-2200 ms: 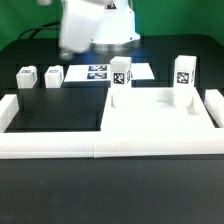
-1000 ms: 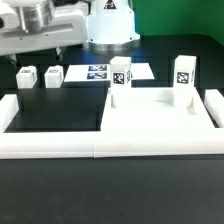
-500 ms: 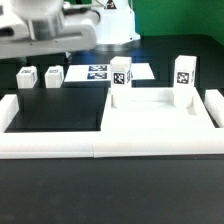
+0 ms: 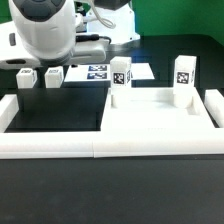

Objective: Assemble square table

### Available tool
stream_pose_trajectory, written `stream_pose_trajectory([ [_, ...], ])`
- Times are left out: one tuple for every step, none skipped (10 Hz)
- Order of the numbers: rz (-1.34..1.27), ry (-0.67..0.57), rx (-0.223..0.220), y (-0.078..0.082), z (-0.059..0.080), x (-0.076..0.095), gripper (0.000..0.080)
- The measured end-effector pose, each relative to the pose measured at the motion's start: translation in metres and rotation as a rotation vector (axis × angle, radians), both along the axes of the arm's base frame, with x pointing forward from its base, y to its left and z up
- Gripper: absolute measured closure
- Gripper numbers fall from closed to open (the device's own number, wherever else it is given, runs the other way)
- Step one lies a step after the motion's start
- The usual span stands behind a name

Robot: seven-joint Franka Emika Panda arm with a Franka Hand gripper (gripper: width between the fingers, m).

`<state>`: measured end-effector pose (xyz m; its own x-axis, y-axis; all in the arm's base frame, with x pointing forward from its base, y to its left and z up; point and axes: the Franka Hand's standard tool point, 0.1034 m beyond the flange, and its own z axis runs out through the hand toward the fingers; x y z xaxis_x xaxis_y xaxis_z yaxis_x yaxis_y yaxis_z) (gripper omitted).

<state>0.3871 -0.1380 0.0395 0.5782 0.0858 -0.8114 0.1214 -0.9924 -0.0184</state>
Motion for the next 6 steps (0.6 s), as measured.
stream_pose_trajectory([
  [-0.007, 0.001, -0.002, -0.004, -0.001, -0.002, 0.0151],
  [-0.012, -0.008, -0.006, -0.008, -0.006, -0.007, 0.0151],
  [-0.024, -0.001, -0.013, -0.011, -0.015, -0.018, 0.0151],
  [-0.047, 0.021, -0.031, -0.009, -0.019, -0.028, 0.0151],
  [-0.047, 0.030, -0.028, -0.007, -0.025, -0.033, 0.0151],
  [-0.039, 0.029, -0.027, -0.005, -0.027, -0.032, 0.0151],
])
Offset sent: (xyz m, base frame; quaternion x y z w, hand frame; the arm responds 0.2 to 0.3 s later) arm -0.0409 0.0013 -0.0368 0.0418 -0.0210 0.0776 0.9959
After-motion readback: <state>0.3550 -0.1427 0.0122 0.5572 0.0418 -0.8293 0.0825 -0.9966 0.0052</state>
